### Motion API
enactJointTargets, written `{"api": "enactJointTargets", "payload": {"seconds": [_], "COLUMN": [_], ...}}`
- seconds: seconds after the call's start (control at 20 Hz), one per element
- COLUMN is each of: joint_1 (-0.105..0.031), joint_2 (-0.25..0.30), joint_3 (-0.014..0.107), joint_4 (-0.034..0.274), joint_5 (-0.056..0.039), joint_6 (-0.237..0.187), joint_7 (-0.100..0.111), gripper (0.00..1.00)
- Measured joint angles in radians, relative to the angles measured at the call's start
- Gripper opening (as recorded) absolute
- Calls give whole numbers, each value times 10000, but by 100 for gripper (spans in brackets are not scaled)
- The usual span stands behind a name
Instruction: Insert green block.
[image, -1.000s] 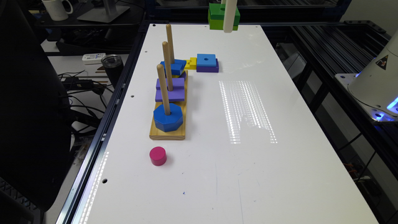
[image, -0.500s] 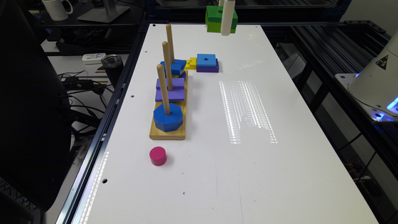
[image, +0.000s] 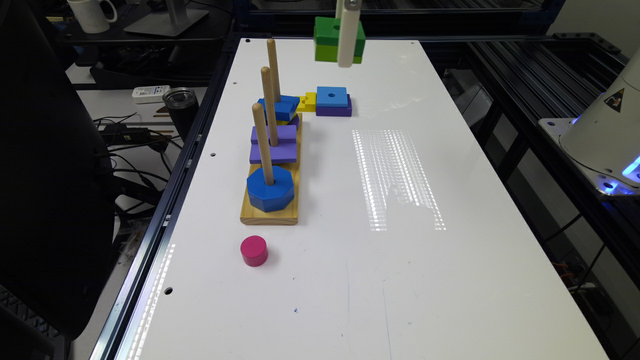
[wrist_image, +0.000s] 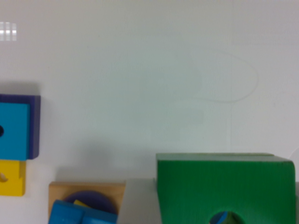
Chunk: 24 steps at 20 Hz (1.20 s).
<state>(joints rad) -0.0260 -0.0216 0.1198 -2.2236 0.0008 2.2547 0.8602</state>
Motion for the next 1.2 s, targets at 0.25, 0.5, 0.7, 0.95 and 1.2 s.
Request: {"api": "enactJointTargets", "payload": {"seconds": [0.25, 0.5, 0.7, 0.95, 1.2], "joint_1": [3, 7, 28, 37, 41], "joint_2": [484, 927, 1245, 1649, 1960], "joint_3": [177, 352, 452, 590, 686], "joint_4": [513, 1003, 1356, 1807, 2165], "joint_5": [-7, -30, -54, -98, -112], "joint_6": [-3, -9, -11, -18, -27], "joint_7": [181, 368, 487, 651, 733], "gripper": [0, 0, 0, 0, 0]}}
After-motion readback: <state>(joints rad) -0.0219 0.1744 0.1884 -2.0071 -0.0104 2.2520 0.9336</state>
